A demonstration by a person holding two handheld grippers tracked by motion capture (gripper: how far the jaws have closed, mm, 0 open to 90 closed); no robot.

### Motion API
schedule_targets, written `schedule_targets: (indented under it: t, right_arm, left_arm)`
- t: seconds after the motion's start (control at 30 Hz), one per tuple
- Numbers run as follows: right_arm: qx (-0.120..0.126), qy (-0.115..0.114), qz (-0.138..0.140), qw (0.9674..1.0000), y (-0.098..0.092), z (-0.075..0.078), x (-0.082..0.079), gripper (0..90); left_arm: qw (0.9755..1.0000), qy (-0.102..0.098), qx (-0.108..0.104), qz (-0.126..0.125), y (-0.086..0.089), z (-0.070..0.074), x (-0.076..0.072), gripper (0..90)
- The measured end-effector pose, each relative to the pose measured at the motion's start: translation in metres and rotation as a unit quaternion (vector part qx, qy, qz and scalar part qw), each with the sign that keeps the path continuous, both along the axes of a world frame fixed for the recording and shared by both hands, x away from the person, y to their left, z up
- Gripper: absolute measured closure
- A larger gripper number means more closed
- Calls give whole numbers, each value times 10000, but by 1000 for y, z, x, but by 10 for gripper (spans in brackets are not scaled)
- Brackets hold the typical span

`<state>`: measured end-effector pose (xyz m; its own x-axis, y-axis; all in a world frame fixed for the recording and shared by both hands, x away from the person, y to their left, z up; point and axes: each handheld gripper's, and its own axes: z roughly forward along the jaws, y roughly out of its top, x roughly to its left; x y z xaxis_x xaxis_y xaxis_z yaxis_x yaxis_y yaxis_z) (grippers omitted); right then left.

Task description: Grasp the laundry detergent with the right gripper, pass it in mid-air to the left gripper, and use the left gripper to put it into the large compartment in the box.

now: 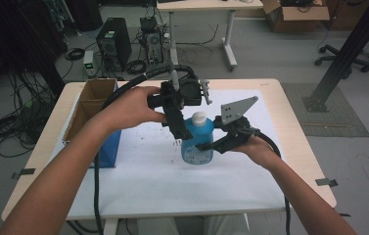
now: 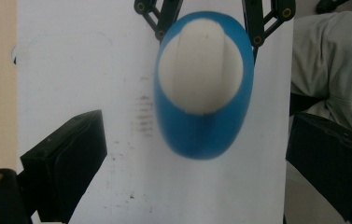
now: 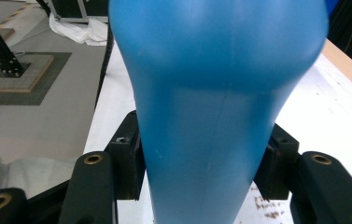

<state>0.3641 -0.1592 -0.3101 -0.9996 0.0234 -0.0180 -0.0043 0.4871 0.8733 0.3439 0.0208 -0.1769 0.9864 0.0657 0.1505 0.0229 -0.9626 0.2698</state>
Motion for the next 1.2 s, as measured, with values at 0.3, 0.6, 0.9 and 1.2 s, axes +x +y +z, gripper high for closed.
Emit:
schedule_targets:
  t: [0.3, 0.6, 0.9, 1.2]
  right_arm:
    - [-20, -19, 76, 10000, 11, 1, -1, 451]
    - [-34, 1, 102, 9999, 16, 2, -1, 451]
    - [-32, -10, 135, 9999, 18, 2, -1, 451]
    - [-44, -5, 142, 9999, 16, 2, -2, 451]
  left_arm:
    - [10000, 45, -13, 11, 0, -6, 1, 56]
    - [10000, 66, 55, 17, -4, -16, 2, 57]
    - [9998, 159, 110, -11, -7, -24, 3, 67]
    - [9997, 204, 107, -78, -11, -28, 4, 105]
